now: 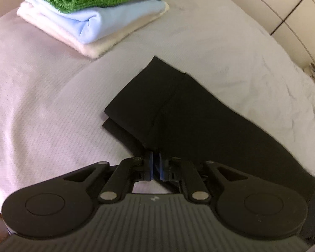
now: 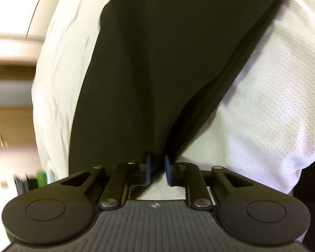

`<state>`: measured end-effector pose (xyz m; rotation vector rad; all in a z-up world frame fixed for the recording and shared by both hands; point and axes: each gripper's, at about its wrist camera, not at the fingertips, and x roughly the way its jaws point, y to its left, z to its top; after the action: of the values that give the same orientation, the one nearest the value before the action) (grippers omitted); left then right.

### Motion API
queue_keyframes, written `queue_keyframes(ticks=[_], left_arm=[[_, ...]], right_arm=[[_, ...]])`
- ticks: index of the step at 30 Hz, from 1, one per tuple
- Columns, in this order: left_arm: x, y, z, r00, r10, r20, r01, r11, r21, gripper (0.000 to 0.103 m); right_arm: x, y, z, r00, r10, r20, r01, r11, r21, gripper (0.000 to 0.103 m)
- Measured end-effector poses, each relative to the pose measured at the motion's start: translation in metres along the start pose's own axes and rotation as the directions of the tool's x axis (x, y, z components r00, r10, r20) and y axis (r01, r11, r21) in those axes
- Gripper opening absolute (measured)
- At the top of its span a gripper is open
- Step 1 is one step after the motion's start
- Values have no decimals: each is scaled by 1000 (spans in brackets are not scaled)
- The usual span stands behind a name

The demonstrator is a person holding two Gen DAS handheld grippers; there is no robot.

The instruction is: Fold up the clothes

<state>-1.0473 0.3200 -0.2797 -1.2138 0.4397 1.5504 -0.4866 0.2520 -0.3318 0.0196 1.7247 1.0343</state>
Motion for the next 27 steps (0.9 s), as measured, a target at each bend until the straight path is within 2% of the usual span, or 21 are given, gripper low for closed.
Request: queue_keyframes(ticks=[2, 3, 5, 8, 11, 14, 16, 20, 24, 27], left_arm=[[-7, -7, -1, 1000, 22, -6, -22, 999, 37, 7], [-12, -12, -2, 999, 38, -5, -38, 997, 64, 8], [-24, -26, -5, 997, 80, 5, -80, 985, 152, 10], [-37, -39, -11, 994, 109, 18, -110, 968, 226, 12], [-44, -53, -14, 995, 94, 18, -95, 972, 217, 20], [-46, -72, -22, 998, 64, 27, -68, 980, 185, 21], [-46, -82, -31, 998, 40, 41, -46, 989, 142, 21], [-42, -103, -56, 997, 38, 69, -45, 993, 106, 21], [-31, -128, -79, 994, 28, 106, -45, 986, 160, 21], [-22, -141, -93, 986, -7, 167, -24, 983, 183, 21]], right_arm=[[-6, 2, 5, 1000, -29, -5, 28, 999, -23, 27], [-12, 0, 7, 1000, -29, 9, 29, 1000, -7, 27], [-42, -9, 6, 998, -4, 68, 2, 999, 35, 27], [-68, -24, 32, 988, -6, 156, -8, 996, 84, 27], [-89, -42, 64, 969, -21, 245, -14, 991, 137, 27], [-103, -60, 92, 953, -25, 302, -21, 989, 147, 31], [-103, -65, 113, 953, -20, 304, -19, 992, 123, 31], [-116, -85, 149, 956, 3, 292, -15, 999, 39, 32], [-126, -106, 177, 957, 63, 282, -63, 998, -9, 35], [-124, -103, 179, 945, 118, 304, -103, 993, -64, 40]])
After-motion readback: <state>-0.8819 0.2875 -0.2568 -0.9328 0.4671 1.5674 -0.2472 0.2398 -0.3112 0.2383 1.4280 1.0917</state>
